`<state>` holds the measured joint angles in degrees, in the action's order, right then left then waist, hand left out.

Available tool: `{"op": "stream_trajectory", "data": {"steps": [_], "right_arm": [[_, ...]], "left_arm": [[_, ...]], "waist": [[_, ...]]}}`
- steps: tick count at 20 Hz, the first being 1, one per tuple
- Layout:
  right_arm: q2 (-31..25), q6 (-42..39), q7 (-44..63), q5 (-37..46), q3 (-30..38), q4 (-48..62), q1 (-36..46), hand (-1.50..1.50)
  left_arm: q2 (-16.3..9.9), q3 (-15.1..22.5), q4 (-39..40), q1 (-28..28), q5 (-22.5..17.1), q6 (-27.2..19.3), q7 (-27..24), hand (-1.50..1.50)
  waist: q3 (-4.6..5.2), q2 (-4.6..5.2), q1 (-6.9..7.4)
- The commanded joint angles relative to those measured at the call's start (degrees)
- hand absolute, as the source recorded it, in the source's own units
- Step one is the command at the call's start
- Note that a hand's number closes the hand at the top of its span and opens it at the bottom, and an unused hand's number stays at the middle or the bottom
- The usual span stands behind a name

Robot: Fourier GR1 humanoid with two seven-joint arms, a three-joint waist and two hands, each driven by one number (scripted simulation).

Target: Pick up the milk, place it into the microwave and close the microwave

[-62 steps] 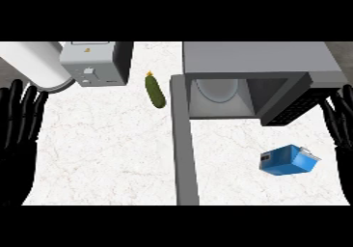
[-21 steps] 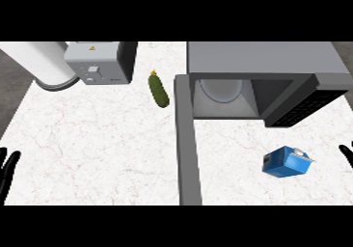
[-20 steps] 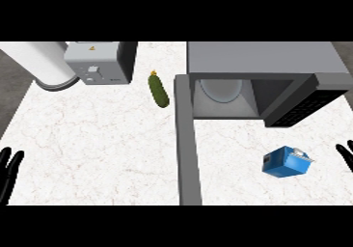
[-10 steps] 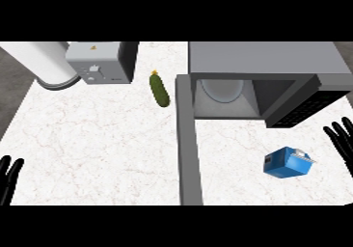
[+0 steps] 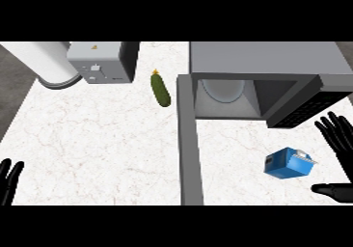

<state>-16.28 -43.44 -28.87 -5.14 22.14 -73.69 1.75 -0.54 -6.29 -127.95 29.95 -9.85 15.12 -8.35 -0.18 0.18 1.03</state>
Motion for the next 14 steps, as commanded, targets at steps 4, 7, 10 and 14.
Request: {"op": "stream_trajectory", "data": {"steps": [4,7,10,14], "right_arm": [[-3.6,-5.98,-17.1,5.43,-5.26,10.06,0.86,-1.5],[-3.33,-2.06,-20.48,7.56,-8.54,13.92,2.89,-1.5],[-5.94,0.33,-22.98,8.36,-10.07,17.0,4.76,-1.5],[-4.34,5.94,-28.64,10.73,-13.44,24.04,5.84,-1.5]], "left_arm": [[0.52,2.86,0.24,0.73,0.77,-2.0,-0.5,-1.5],[-0.27,-0.32,0.35,-0.68,-1.25,-0.12,0.25,-1.5],[0.5,1.32,-0.01,1.17,0.37,0.07,-1.63,-1.5],[0.32,-0.04,0.96,0.91,-1.1,0.78,-1.72,-1.5]], "waist": [[-0.07,0.13,0.12],[-0.16,0.33,0.7],[-0.06,0.12,0.69],[-0.11,0.28,1.0]]}}
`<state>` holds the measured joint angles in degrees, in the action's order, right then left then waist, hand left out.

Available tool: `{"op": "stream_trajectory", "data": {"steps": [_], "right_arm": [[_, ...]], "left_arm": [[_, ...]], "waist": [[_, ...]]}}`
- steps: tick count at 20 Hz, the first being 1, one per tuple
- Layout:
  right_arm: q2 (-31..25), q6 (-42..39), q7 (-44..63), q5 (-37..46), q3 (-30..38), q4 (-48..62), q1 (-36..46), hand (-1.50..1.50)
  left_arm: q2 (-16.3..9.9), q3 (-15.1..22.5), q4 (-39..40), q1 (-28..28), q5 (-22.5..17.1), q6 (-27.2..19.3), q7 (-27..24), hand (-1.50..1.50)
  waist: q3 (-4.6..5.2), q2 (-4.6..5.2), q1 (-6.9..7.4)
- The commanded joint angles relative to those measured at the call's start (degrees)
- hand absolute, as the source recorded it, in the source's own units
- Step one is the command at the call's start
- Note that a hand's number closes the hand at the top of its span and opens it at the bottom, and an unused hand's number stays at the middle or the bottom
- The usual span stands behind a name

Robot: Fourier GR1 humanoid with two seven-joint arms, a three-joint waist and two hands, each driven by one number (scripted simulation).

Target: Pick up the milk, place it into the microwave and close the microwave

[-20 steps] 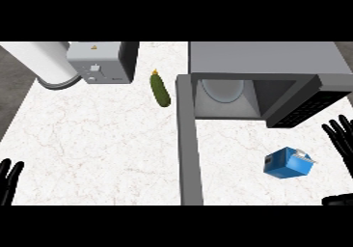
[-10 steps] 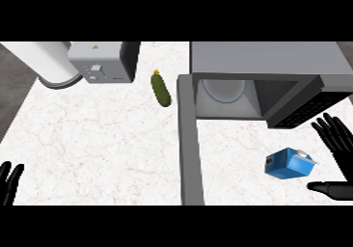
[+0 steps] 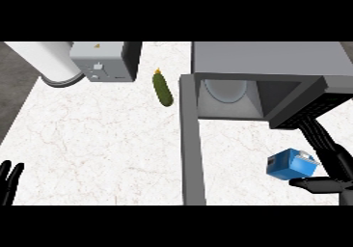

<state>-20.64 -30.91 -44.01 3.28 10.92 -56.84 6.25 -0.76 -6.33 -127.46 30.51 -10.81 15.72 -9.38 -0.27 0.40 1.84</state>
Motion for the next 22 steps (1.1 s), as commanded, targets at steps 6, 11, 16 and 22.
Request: {"op": "stream_trajectory", "data": {"steps": [6,11,16,22], "right_arm": [[-2.77,-7.62,-14.72,2.57,-7.14,12.78,5.27,-1.5],[-2.05,-8.28,-15.85,0.87,-10.22,15.37,6.65,-1.5],[-1.46,-5.68,-19.55,0.49,-12.33,19.59,6.47,-1.5],[0.4,-3.77,-20.65,-1.51,-13.89,22.05,8.86,-1.5]], "left_arm": [[-0.18,-0.16,0.53,-1.34,0.51,-0.22,0.42,-1.5],[0.27,0.28,0.88,-0.13,1.31,0.18,-0.9,-1.5],[0.71,0.55,0.41,1.18,0.48,0.68,-1.5,-1.5],[-1.39,-3.05,2.73,-1.8,-2.49,1.52,-1.11,-1.5]], "waist": [[-0.08,0.31,0.29],[-0.1,0.25,0.54],[-0.14,0.27,0.69],[-0.13,0.4,0.59]]}}
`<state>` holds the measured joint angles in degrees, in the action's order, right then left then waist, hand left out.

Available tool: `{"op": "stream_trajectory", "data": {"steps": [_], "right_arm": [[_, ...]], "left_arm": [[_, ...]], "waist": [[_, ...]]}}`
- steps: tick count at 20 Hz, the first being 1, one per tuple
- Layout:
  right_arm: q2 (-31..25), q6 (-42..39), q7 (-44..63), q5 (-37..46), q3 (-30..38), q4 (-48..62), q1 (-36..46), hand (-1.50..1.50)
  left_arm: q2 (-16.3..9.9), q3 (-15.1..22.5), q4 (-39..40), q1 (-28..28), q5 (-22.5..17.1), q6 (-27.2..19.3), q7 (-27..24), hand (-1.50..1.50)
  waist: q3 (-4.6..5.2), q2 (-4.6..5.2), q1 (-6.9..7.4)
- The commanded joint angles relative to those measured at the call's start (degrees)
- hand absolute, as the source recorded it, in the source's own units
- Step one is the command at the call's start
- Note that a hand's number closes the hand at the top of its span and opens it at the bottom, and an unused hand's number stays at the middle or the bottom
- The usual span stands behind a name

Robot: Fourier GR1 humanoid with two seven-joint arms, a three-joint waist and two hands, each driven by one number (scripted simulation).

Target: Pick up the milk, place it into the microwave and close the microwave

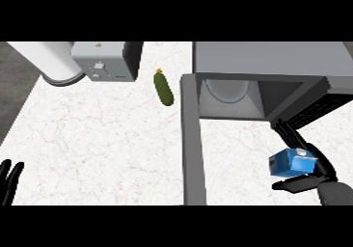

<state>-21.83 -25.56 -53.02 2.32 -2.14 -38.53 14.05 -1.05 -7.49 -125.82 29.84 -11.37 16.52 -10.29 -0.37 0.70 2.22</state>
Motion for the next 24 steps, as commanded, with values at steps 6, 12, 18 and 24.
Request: {"op": "stream_trajectory", "data": {"steps": [6,12,18,24], "right_arm": [[2.91,-15.95,-9.51,-6.03,-2.92,2.52,0.87,1.5],[1.98,-20.15,-8.07,-12.18,-3.25,1.24,0.35,1.5],[1.66,-25.76,-4.63,-15.0,-8.58,-3.49,-1.8,1.5],[10.48,7.56,5.1,-22.13,2.05,-2.53,-0.3,1.5]], "left_arm": [[-0.48,-0.39,-1.06,0.82,-1.01,0.59,1.19,-1.5],[-0.18,-1.55,1.01,0.47,-0.84,0.74,-0.88,-1.5],[-0.41,-1.77,-0.78,0.86,-1.98,0.49,1.03,-1.5],[-0.06,-3.6,-1.28,2.99,-1.91,0.75,-0.16,-1.5]], "waist": [[-0.09,-0.08,0.18],[0.03,-0.2,-0.46],[-0.03,-0.42,-0.76],[0.37,-0.9,-1.91]]}}
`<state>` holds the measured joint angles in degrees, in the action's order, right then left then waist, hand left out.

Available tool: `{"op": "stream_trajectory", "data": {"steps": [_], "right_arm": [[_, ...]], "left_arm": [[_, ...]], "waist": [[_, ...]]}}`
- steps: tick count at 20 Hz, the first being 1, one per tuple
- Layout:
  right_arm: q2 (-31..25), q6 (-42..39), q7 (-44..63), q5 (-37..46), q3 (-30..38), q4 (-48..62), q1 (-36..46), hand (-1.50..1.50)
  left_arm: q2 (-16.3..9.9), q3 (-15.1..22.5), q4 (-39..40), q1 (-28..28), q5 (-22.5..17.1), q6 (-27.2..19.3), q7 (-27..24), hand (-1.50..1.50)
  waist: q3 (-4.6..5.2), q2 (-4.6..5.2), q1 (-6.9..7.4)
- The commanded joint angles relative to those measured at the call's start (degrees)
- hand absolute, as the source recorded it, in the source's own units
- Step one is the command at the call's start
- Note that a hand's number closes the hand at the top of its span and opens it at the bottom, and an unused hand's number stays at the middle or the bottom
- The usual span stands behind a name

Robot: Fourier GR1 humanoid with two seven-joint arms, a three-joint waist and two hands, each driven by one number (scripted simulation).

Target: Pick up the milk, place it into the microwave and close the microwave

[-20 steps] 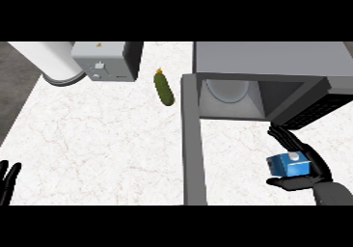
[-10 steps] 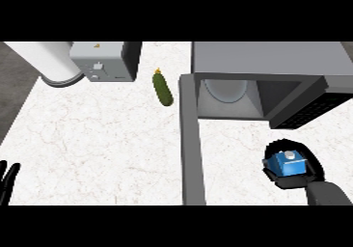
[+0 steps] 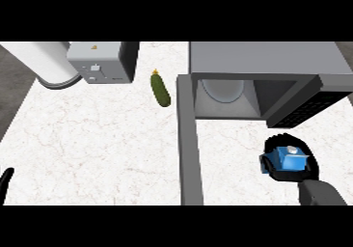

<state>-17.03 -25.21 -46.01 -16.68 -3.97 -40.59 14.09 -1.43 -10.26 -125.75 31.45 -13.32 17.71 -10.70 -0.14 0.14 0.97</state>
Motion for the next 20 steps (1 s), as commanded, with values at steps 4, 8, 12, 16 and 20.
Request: {"op": "stream_trajectory", "data": {"steps": [4,8,12,16,20], "right_arm": [[5.45,9.1,-0.87,-0.9,0.84,-12.38,-5.65,1.5],[6.05,13.77,8.69,0.44,-2.93,-27.2,-12.41,1.5],[8.02,19.17,16.96,1.25,-5.46,-40.15,-15.58,1.5],[11.07,23.4,22.6,3.12,-9.31,-48.41,-18.78,1.5],[12.53,27.71,26.94,3.88,-11.16,-57.44,-24.49,1.5]], "left_arm": [[0.83,-0.84,0.32,-1.76,0.67,-1.08,2.3,-1.5],[-1.77,-5.66,0.39,1.12,-4.84,3.66,-0.4,-1.5],[-0.89,-5.93,-1.13,1.15,-5.03,2.79,2.03,-1.5],[0.37,-8.49,3.28,4.64,-5.61,7.99,-5.42,-1.5],[1.37,-6.75,6.13,2.53,-1.27,7.77,-6.56,-1.5]], "waist": [[0.18,-0.32,-1.31],[0.22,-0.42,-1.31],[0.2,-0.37,-1.28],[0.2,-0.35,-0.85],[0.19,-0.3,-1.04]]}}
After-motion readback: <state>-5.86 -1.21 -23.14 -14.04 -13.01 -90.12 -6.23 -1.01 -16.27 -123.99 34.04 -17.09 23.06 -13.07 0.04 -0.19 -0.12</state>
